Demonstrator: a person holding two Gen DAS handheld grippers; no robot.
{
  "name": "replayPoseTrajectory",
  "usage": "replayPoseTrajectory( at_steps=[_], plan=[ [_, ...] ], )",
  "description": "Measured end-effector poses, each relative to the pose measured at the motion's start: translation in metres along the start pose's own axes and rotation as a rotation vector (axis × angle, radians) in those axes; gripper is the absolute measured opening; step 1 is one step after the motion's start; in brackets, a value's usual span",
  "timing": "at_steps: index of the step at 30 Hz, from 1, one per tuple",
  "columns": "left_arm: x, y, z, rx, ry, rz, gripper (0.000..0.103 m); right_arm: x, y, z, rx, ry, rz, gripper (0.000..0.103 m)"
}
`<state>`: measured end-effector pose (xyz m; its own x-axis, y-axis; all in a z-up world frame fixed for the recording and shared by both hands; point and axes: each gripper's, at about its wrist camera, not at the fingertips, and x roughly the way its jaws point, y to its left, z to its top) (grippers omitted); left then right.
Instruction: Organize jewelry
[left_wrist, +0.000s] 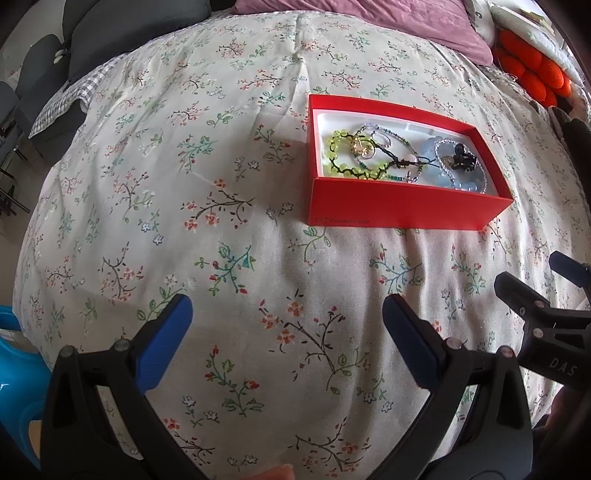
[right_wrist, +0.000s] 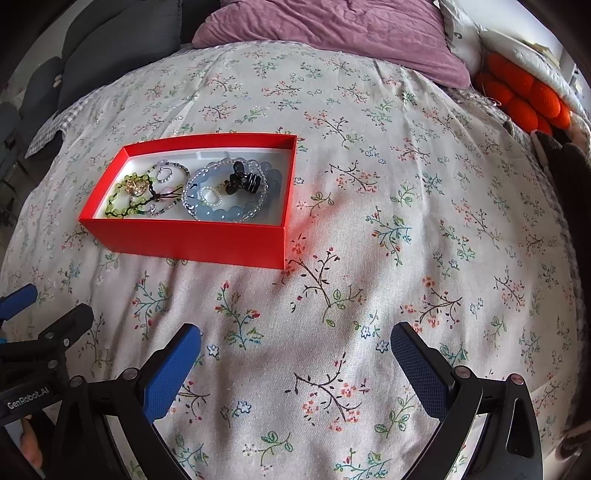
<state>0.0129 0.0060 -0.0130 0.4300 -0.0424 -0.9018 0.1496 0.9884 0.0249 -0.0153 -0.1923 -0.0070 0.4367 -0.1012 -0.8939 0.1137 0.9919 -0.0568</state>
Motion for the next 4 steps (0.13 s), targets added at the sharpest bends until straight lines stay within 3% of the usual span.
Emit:
replayPoseTrajectory(
  at_steps=[4],
  plan=[
    [0.004, -0.0005, -0.002, 0.015, 0.001, 0.0, 0.102, 0.0008, 0.0002, -0.0001, -0.001, 0.002, 0.005, 0.103]
  ],
)
